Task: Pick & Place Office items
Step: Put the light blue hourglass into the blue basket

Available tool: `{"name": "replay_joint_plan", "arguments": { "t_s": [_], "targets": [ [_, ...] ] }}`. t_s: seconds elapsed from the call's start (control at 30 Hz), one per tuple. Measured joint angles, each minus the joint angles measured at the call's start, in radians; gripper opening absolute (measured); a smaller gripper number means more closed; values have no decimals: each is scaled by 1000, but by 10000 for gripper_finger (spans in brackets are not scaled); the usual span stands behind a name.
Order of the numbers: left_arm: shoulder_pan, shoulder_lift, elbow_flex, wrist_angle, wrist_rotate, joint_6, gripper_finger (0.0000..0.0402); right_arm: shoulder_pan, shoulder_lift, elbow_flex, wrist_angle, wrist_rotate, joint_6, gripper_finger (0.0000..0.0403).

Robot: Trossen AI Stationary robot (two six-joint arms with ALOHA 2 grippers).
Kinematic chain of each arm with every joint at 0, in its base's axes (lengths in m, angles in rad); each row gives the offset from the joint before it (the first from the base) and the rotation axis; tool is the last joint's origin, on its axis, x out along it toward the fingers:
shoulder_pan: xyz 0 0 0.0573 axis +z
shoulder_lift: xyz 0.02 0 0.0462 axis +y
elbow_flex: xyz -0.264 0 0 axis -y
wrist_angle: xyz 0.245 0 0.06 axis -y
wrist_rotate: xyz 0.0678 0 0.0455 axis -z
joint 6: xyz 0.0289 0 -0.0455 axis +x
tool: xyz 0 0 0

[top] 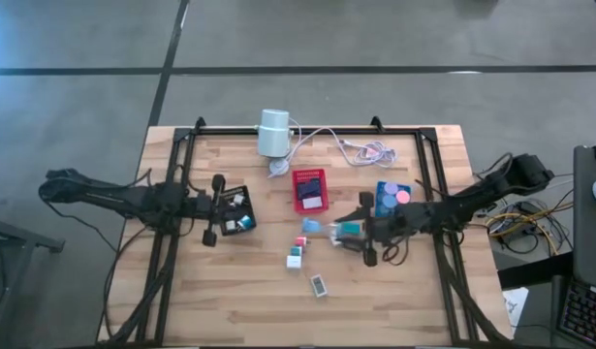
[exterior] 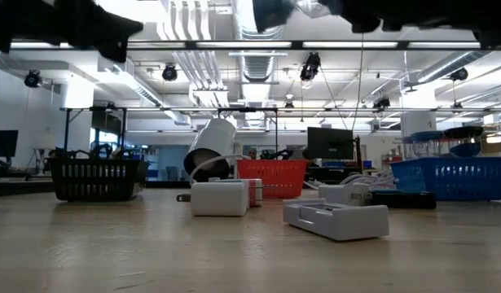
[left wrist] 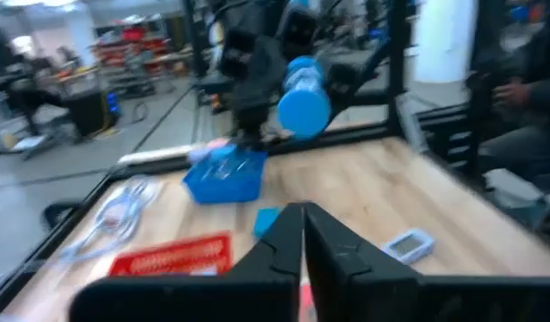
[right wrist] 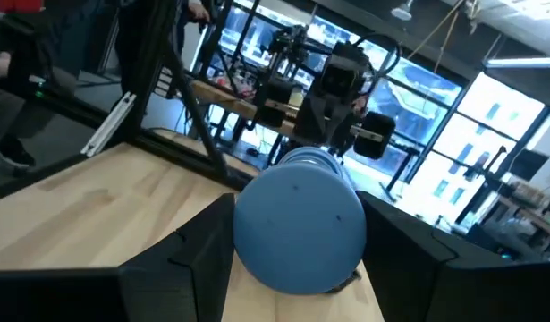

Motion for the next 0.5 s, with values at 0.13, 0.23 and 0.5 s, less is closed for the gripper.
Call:
{"name": "replay_joint_plan", "arguments": {
  "t_s": [0.13, 0.23, 0.5],
  "targets": [
    [8, -17, -83, 100, -23, -34, 7, -1, -44, -71, 97, 0, -1, 196],
    [8, -21, -144, 165, -32, -43, 3, -2, -65, -112, 171, -27, -9, 196],
    [9, -58, -224, 182, -106, -125, 1, -4, -121, -143, 211, -151, 38, 199]
  ]
}}
